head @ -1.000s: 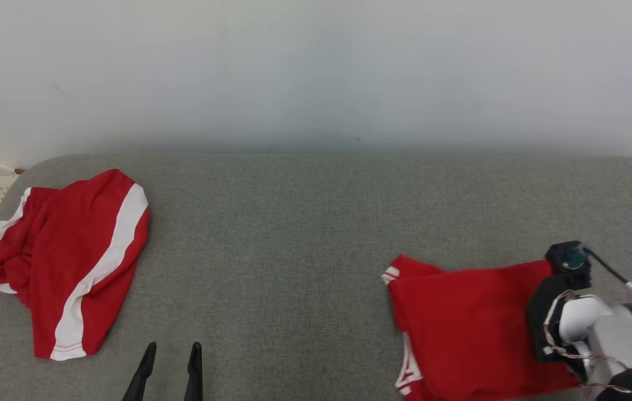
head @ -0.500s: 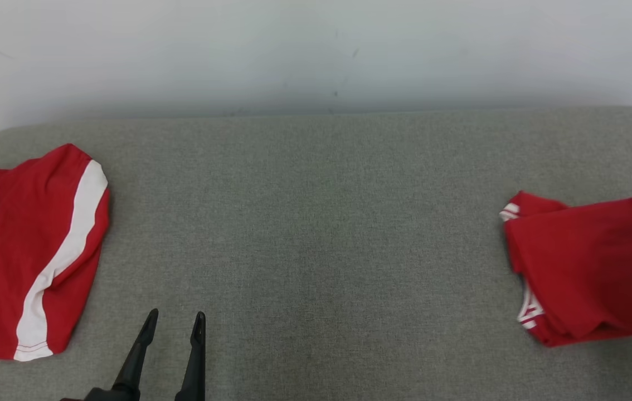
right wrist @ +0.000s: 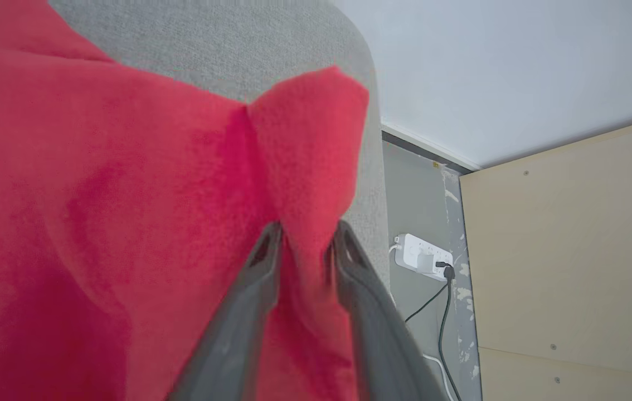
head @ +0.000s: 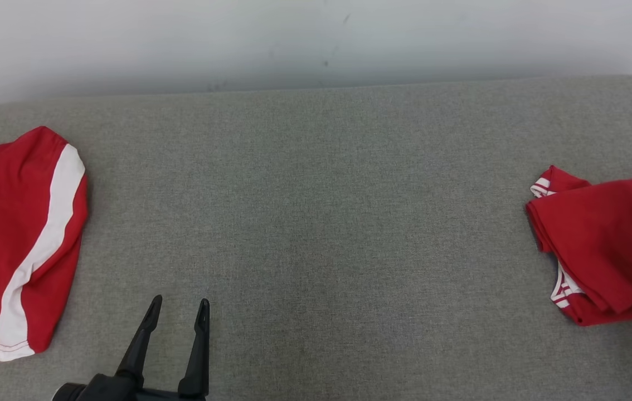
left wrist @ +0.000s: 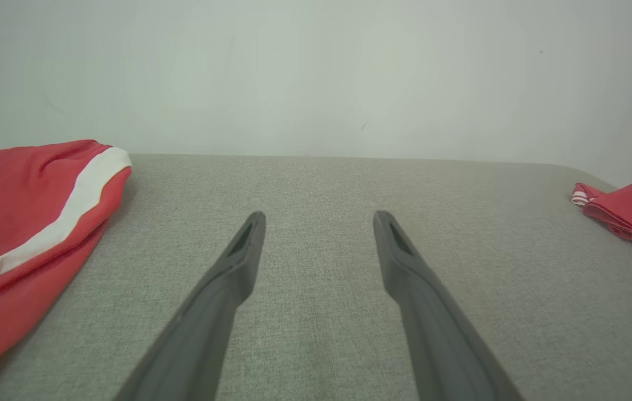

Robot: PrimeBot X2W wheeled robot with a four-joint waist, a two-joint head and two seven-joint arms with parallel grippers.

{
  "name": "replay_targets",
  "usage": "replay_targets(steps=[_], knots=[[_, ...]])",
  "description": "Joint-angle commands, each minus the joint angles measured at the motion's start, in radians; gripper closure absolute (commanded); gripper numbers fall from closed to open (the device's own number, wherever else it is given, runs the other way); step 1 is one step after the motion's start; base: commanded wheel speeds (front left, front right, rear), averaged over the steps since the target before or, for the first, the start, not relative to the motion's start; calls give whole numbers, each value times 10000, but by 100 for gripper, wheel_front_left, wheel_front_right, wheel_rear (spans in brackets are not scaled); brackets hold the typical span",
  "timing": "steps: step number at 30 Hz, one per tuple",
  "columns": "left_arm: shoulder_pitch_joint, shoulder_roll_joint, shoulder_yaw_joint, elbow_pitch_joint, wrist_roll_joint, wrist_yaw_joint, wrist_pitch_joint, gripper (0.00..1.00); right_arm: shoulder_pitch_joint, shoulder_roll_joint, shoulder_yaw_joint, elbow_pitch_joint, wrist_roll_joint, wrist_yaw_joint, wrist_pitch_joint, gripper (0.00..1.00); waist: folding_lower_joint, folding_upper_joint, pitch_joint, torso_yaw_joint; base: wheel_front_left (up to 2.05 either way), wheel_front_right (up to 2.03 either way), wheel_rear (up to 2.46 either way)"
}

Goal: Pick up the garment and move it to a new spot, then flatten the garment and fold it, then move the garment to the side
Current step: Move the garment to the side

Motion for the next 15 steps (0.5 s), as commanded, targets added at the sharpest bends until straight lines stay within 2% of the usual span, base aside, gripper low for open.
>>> replay_targets(steps=[1,2,8,15], knots=[[12,-40,-30,-62,121,26,-33,0,-130,-68,14,69,-140,-28,-146,56,-2,-2,-57,8,0,0,0],[37,-58,-49,-70,127,57,-33,0,-166,-53,-30,159,-188,-28,-174,0,-2,-2,-95,8,0,0,0],[245,-178,-162,-78,152,257,-33,0,-25,285,-328,384,-429,-28,-800,0,-2,-2,-642,62,0,0,0],[431,-296,-102,175,-274,513,-23,0,644,918,-1082,-18,155,-28,-2290,0,-2,-2,-1409,363,0,0,0]])
